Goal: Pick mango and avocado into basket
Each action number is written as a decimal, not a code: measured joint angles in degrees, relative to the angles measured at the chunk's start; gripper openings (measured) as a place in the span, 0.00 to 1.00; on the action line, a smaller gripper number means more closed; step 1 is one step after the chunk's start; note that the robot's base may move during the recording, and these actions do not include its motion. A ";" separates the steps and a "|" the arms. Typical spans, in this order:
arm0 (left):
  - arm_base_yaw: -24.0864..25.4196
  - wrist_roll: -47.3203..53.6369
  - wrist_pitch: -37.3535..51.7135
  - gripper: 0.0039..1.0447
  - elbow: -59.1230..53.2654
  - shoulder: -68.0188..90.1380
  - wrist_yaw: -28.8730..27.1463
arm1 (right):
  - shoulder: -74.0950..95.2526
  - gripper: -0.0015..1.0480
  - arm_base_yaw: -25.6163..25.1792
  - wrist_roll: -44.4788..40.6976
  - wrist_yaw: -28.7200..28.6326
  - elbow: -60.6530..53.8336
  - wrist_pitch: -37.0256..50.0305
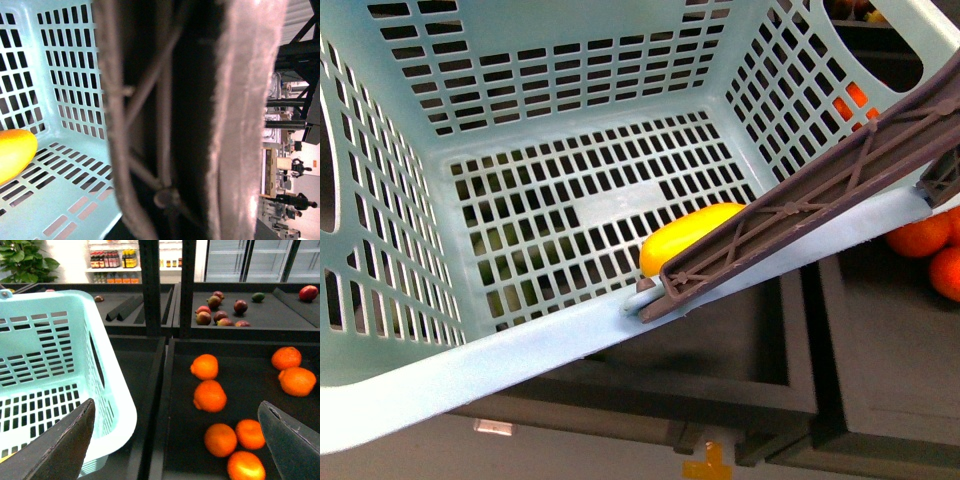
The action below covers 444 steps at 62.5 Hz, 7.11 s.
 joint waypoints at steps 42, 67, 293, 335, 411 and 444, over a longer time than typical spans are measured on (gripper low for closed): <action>0.00 -0.04 0.00 0.13 0.00 0.00 0.22 | -0.02 0.92 0.02 0.00 0.02 -0.04 0.00; 0.74 1.03 0.00 0.13 0.00 -0.09 -1.11 | 0.00 0.92 0.02 -0.02 -0.26 -0.04 0.00; 0.09 0.04 0.02 0.13 0.00 -0.11 -0.02 | 114.68 0.92 -1.66 69.61 4.79 69.11 -22.62; 0.09 0.07 0.02 0.13 0.00 -0.11 -0.04 | 105.77 0.50 -5.35 65.42 8.90 57.83 -15.52; 0.09 0.04 0.02 0.13 0.00 -0.11 -0.02 | 41.90 0.50 9.38 50.36 10.27 37.75 -15.93; 0.09 0.07 0.02 0.13 0.00 -0.11 -0.04 | 48.70 0.50 22.21 48.30 9.49 40.68 -14.56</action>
